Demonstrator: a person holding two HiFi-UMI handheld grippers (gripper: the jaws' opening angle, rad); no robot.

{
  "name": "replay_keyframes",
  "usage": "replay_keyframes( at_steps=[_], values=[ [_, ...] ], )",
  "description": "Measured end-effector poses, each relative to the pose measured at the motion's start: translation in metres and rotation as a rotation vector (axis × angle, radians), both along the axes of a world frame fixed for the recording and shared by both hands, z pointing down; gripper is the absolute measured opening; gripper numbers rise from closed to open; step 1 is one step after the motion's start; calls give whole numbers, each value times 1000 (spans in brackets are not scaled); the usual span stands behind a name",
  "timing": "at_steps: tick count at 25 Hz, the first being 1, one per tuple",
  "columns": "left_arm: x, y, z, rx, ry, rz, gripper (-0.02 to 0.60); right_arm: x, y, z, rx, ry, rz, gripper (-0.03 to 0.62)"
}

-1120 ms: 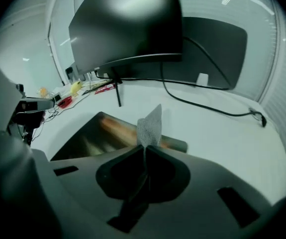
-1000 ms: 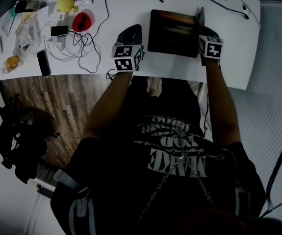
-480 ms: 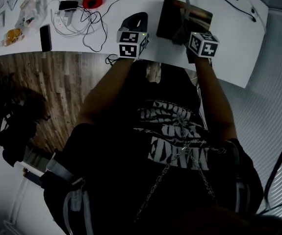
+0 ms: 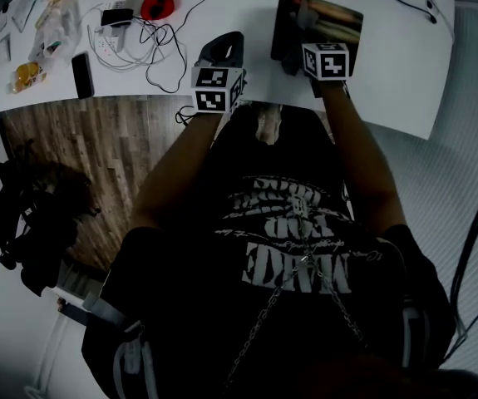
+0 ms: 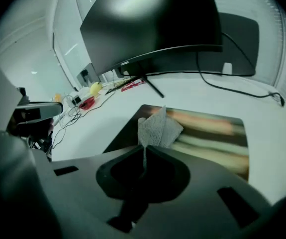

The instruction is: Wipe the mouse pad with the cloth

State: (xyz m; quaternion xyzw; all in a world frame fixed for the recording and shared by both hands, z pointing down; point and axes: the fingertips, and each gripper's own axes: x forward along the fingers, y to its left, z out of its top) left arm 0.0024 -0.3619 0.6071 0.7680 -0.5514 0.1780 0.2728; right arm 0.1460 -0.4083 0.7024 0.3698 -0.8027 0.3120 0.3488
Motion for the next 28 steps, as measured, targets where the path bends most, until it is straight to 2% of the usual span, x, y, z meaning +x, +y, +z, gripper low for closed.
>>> replay_keyframes(
  at_steps=[4,8,10,12,14,18,20,22,25,28],
  values=[
    [7,-5,8,-12,24,5,5,79,-4,-2,2,70,124,15],
    [17,-11,14,-24,34,17,5,154,-7,0,28,166,192,15],
    [21,-11,12,-21,42,20,5,179,-8,1,11,182,242,15],
    [23,-7,8,-17,52,18,5,184,0,-7,-12,139,282,15],
    [22,-2,5,-20,59,12,5,160,12,-25,-10,63,265,15],
    [14,-8,4,-25,53,4,5,52,28,-49,-41,-146,157,15],
    [12,-6,4,-26,50,7,5,0,48,-43,-71,-172,62,15],
    [11,-3,3,-26,44,14,5,-35,67,-25,-89,-133,-30,15],
    [5,2,6,-36,27,12,5,-46,71,-4,-103,-81,-66,15],
    [-1,2,10,-48,21,5,5,-23,64,-1,-93,-58,-54,15]
  ],
)
